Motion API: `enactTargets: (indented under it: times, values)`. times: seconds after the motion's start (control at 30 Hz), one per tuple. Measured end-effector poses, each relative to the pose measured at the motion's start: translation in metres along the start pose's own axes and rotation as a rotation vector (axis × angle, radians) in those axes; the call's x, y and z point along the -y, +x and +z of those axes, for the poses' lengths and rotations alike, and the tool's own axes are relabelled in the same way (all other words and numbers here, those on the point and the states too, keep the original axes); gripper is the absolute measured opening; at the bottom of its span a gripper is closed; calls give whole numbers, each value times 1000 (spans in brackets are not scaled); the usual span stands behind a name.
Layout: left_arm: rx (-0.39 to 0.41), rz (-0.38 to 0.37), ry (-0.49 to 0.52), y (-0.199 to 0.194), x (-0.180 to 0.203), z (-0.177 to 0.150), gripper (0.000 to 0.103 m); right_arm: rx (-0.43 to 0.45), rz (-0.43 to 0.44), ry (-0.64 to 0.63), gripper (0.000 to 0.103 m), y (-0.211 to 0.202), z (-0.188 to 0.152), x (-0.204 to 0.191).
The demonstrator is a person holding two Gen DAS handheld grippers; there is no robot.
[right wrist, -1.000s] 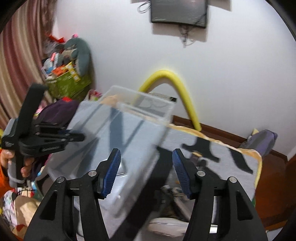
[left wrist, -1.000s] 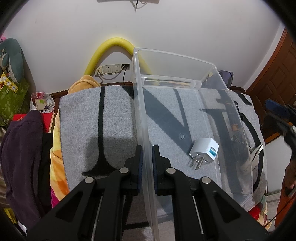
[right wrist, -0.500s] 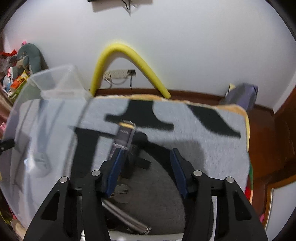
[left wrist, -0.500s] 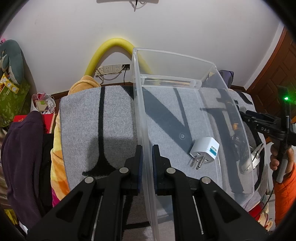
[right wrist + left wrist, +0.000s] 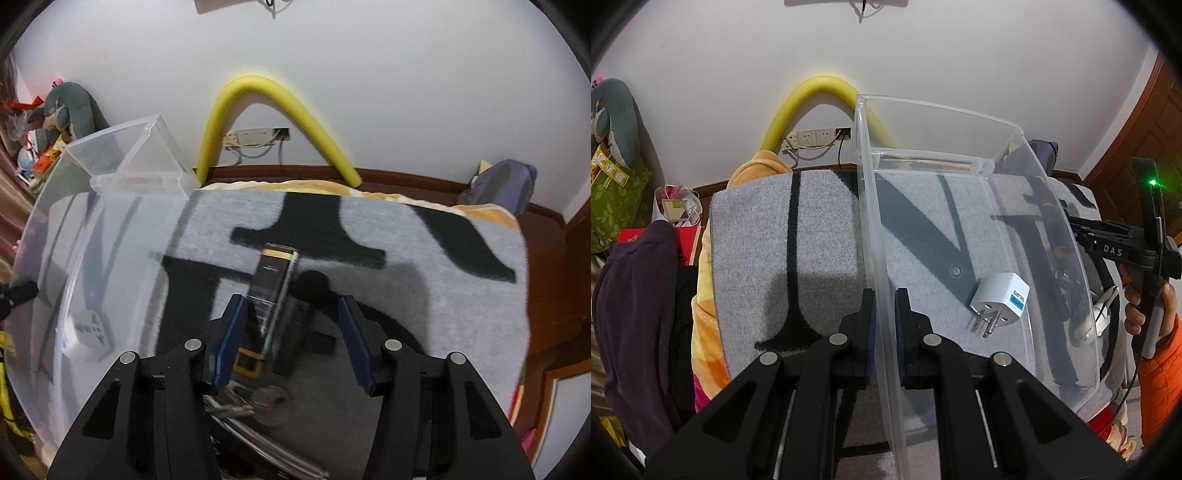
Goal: Organize rigid objects
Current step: 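Reach to the small black microphone and grasp it with the right gripper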
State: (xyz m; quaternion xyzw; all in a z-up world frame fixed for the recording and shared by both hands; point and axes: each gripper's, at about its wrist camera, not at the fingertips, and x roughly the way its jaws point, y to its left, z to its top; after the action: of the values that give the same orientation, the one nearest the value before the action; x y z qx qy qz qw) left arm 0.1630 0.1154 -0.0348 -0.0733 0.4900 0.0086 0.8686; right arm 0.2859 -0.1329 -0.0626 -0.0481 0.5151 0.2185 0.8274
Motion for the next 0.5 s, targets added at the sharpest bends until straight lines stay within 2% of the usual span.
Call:
enactTargets:
  times: [0.03,0.13,0.2,0.27,0.33,0.5]
  values:
    - [1,-1,-1,0,0,0,9,-5,31,7,38,2,1,2]
    - [1,-2,-1,0,0,0,9,4,37,15,36,1,-1,3]
    - [2,-2,0,0,0,-1,9,16,35,4,31,-1,-4,3]
    - [2,-2,-1,1,-1,-1,9,32,12,-3,14,-7,-5,3]
    - [2,-2,-1,1,-1,-1,9,33,37,3,13,-12,-7,6]
    - [1,-2,0,1,-1,-1,9,39,-21,-27,13,-15,-14,5]
